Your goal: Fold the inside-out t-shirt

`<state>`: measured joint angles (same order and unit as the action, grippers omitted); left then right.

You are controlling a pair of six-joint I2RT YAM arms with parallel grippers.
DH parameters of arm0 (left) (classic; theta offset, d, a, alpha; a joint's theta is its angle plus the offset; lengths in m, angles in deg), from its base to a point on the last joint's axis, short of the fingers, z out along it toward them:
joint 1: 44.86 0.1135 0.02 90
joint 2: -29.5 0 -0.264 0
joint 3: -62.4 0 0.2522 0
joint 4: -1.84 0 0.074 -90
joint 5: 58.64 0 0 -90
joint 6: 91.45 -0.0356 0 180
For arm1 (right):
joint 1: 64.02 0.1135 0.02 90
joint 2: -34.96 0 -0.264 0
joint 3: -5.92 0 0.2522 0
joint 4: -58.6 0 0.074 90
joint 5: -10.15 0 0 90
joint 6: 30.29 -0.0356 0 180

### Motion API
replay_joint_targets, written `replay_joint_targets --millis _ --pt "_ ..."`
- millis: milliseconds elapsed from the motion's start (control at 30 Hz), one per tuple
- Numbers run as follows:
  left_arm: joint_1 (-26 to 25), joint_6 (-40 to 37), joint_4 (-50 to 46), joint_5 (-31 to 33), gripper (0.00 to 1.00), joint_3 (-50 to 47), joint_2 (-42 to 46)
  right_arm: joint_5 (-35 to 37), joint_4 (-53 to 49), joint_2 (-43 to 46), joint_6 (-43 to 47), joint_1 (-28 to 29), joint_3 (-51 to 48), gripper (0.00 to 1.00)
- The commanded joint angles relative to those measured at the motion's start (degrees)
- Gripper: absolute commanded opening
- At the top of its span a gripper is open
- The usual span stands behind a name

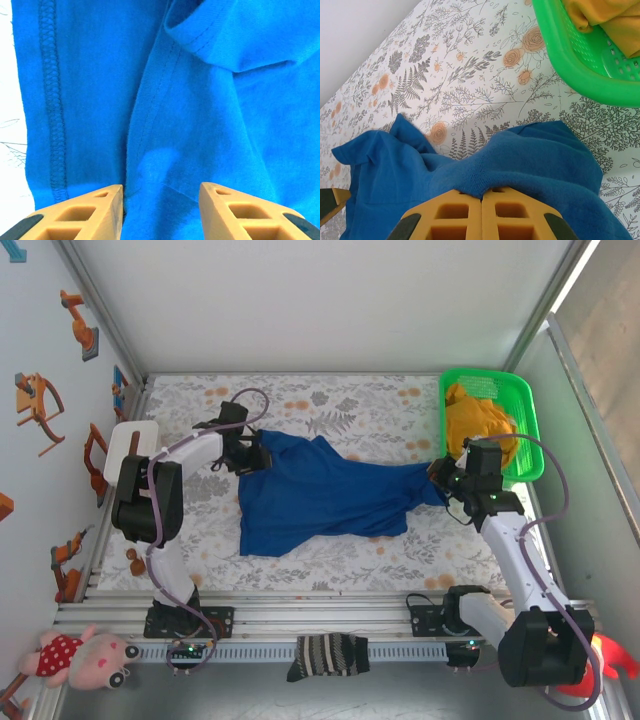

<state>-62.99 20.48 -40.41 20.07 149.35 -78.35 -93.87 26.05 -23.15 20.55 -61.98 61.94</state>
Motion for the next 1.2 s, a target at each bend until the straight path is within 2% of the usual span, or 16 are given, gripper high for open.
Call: replay_joint_targets --millis 0,467,667,800,867,1000,1167 --pt "-0.3 -1.5 -1.6 2.3 0.43 0.7 0.4 0.8 -0.1 -0.1 0.7 0.0 2.5 0.00" --pt "-0.3 -1.8 -1.6 1.6 0.35 1.1 -2.4 1.1 -0.2 0.0 0.8 0.0 2.7 0.00" --pt "-0.3 -1.5 -1.1 1.3 0.21 1.5 -2.9 1.0 -0.3 0.1 0.9 0.0 2.7 0.00" --pt "-0.2 -1.6 -1.5 1.4 0.00 2.7 -2.2 1.1 -0.3 0.0 0.9 0.0 3.0 0.00" --pt "0.2 -2.4 -2.6 1.0 0.00 4.5 -1.2 0.9 -0.2 -0.7 0.9 0.0 4.1 0.00" --pt "3.2 -2.6 -5.9 -2.4 0.00 11.0 5.2 -0.1 -1.1 -4.4 2.3 -0.3 11.5 0.00" --pt "12.5 4.8 -3.2 -14.0 0.00 24.0 17.6 -4.4 -4.1 -10.6 3.3 -3.0 32.4 0.00"
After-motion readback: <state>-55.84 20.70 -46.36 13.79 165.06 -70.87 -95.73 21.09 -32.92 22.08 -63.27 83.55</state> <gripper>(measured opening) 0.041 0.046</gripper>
